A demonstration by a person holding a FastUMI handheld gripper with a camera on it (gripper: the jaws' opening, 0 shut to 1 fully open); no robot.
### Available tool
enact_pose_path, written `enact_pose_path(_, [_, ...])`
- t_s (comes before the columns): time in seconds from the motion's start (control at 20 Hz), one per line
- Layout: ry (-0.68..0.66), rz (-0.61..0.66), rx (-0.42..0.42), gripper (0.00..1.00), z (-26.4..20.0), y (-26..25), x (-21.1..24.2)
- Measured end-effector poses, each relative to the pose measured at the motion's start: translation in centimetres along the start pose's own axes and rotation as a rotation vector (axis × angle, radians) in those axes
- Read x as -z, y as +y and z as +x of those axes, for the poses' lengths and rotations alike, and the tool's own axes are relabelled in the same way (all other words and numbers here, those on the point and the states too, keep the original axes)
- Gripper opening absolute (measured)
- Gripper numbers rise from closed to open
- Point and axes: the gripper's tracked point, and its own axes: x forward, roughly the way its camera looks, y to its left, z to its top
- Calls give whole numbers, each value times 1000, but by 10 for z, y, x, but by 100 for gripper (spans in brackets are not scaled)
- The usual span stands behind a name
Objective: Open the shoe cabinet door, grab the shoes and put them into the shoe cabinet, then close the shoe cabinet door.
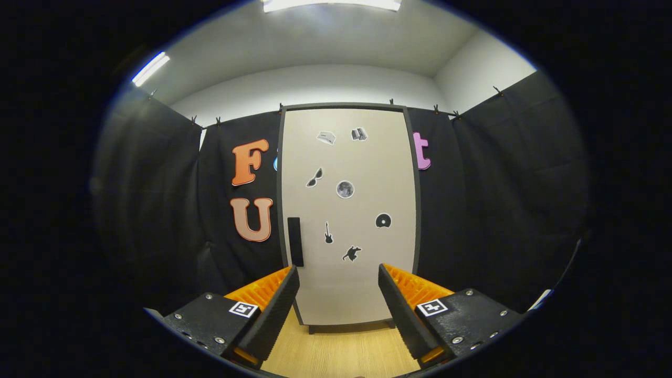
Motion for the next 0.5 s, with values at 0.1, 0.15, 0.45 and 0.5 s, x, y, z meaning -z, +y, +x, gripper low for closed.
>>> enact_pose_path(0.1, [-2,4,13,95,-18,-4,0])
enact_pose_path(0.15, [-3,8,16,95,-25,-5,0])
enact_pose_path(0.45, [2,-2,30,95,-44,-7,6])
enact_pose_path(0.5, [4,0,30,95,-45,-6,8])
